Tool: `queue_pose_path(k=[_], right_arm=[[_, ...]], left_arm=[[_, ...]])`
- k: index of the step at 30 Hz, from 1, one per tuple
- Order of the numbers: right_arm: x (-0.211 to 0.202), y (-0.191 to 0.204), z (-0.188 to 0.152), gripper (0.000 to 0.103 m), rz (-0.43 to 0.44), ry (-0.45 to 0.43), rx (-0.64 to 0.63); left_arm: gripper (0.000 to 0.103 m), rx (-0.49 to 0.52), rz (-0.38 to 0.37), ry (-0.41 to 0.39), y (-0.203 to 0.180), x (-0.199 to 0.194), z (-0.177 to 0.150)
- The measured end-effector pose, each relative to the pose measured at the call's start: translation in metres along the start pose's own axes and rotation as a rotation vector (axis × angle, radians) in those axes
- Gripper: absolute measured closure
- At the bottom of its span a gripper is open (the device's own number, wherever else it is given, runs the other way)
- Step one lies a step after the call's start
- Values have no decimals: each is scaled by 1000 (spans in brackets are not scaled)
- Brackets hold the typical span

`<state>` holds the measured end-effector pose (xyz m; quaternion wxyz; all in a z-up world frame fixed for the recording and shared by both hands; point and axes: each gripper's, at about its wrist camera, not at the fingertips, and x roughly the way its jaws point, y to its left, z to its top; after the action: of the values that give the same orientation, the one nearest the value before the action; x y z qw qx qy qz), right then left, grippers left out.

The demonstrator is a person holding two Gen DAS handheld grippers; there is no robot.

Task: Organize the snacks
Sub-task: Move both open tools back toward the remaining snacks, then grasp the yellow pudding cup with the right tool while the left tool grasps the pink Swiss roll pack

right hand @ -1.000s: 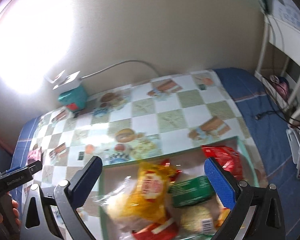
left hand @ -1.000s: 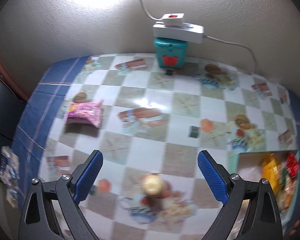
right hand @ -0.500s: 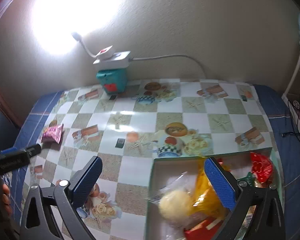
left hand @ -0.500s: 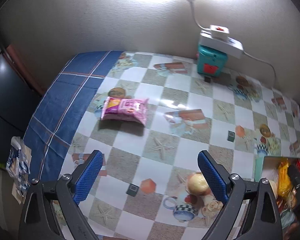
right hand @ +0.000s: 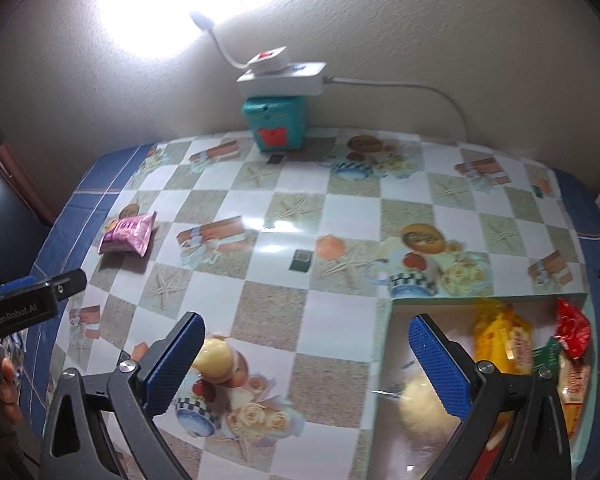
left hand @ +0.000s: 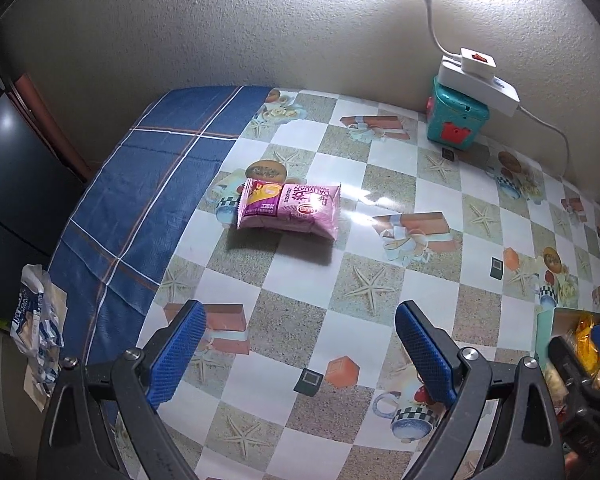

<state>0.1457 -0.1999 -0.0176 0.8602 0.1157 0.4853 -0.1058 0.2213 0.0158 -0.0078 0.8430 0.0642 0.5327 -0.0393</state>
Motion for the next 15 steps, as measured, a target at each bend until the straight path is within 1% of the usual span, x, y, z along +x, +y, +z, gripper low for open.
queue_pose_path(k=[5,11,15], right_arm=[[15,10,-5,0,-2,37,-21],[31,20,-10,0,-7,77,-31],[43,34,-17,0,8,104,-67]], left_arm=[[7,-7,-18,18,4,9,-2],[7,-8,2,59,12,28,-5],[7,-34,-9,91,21,42,-8]])
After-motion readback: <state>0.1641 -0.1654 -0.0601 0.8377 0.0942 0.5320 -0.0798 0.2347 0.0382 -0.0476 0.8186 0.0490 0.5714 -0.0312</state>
